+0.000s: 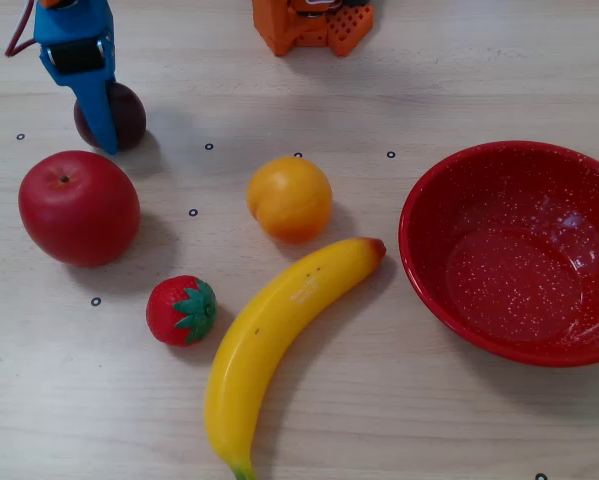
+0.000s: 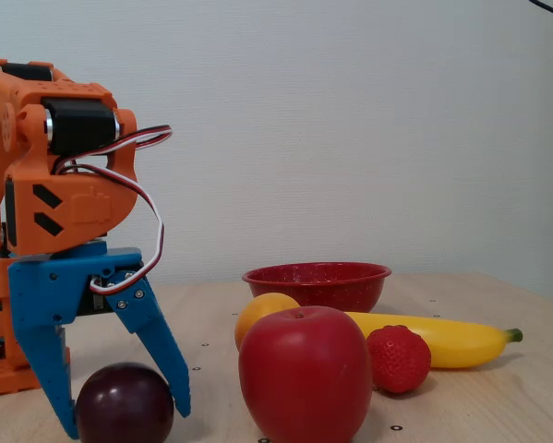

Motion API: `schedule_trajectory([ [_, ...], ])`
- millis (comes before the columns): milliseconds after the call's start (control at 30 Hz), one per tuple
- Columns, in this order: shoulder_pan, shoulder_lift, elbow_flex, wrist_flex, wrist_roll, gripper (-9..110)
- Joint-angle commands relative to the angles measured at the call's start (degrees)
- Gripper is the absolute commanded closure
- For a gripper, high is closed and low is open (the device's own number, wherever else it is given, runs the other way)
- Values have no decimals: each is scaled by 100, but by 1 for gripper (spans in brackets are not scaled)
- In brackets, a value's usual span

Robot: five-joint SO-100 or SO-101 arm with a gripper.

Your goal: Put the plum in the red bowl.

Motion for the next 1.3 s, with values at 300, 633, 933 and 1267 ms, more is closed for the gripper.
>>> schedule_trajectory([
  [300,404,853,-2101,2399,-984,101],
  [633,2373,1890,-4122,4254,-3050,101],
  [933,5440,2013,-4535,3920,-5238,101],
  [1267,7805,1283,-4843,2830,-7066,101],
])
